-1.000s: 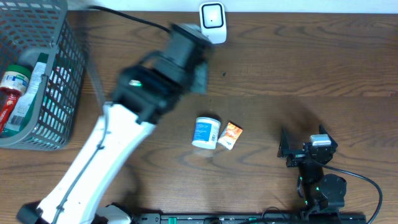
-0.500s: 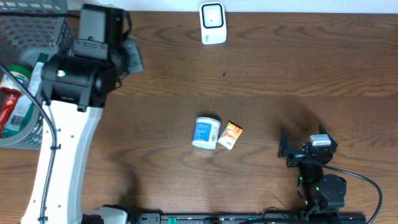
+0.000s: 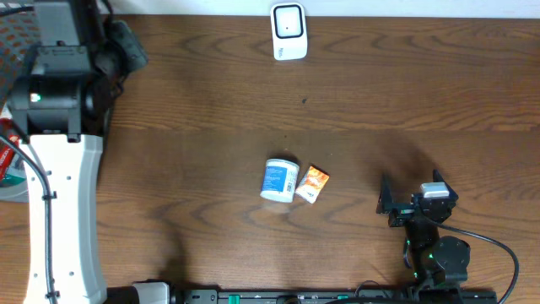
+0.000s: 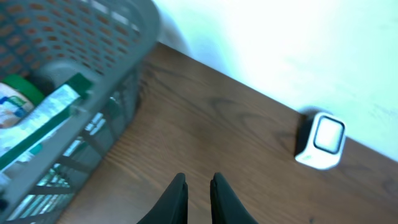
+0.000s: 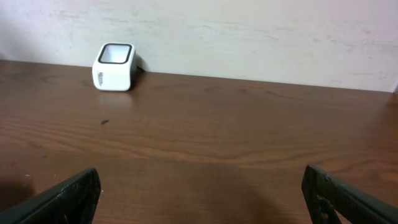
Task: Scan the item barcode
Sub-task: 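Move the left gripper back over the grey basket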
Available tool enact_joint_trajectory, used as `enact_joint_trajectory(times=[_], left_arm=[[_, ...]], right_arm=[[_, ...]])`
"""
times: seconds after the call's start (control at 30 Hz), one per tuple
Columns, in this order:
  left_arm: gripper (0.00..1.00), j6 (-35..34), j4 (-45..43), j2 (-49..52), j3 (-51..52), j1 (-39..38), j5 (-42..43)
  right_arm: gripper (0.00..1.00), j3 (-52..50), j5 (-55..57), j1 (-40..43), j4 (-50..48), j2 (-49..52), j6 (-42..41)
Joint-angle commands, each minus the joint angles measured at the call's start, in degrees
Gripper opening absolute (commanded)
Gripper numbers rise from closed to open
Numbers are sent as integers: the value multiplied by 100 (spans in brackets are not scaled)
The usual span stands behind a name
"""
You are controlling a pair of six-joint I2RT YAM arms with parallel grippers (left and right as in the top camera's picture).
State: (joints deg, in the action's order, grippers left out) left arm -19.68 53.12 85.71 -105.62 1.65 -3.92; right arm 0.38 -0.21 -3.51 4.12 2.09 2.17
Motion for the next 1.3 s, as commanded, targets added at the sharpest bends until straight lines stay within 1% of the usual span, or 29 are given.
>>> enact_joint_trajectory(times=[0.0,0.17,0.37,0.4,0.47,0.6,0.73,0.8,0.83,0.9,0.93,0.97,1.03,1.07,1.1,1.17,1.23,1.27], left_arm=[[12,-52,-28,-94,-59,372,55],[13,-50,-151,-151,-59,726,42],[13,-52,-743,-149,-59,1506,-13],[12,-55,-835,-146,-59,1670,-120],[12,-52,-964,-118,-59,2009,-614],[12,-48,-944,72,-46,2468,-1246],[13,-50,-903,387,-17,2833,-1246],[17,-46,-863,619,-13,2946,-1246],[17,-44,-844,745,-13,2997,-1246],[34,61,-824,1014,-13,3080,-1246],[46,356,-828,1316,-13,3139,-1244],[49,468,-841,1416,-13,3156,-1244],[55,1292,-962,1871,-13,3171,-1241],[56,1486,-997,1965,-13,3171,-1220],[62,1880,-1056,2155,-13,3171,-1154],[69,2380,-1106,2494,-13,3171,-1158],[76,2667,-1226,2761,-13,3185,-1156],[77,2769,-1307,2876,-13,3193,-1156]], right_arm=[[99,-4,-9,46,33,-24,24],[99,-4,-7,46,35,-24,24],[99,-4,-9,46,33,-24,24],[99,-4,-9,46,33,-24,24],[99,-4,-7,46,33,-24,24],[99,-4,-7,46,33,-24,24],[99,-4,-9,46,33,-24,24],[99,-4,-9,46,35,-24,24],[99,-4,-7,46,35,-24,24],[99,-4,-7,46,35,-24,24],[99,-4,-7,46,35,-24,24],[99,-4,-9,46,33,-24,24],[99,-4,-7,46,33,-24,24],[99,-4,-9,46,35,-24,24],[99,-4,-7,46,35,-24,24],[99,-4,-7,46,33,-24,24],[99,-4,-9,46,33,-24,24],[99,-4,-7,46,35,-24,24]])
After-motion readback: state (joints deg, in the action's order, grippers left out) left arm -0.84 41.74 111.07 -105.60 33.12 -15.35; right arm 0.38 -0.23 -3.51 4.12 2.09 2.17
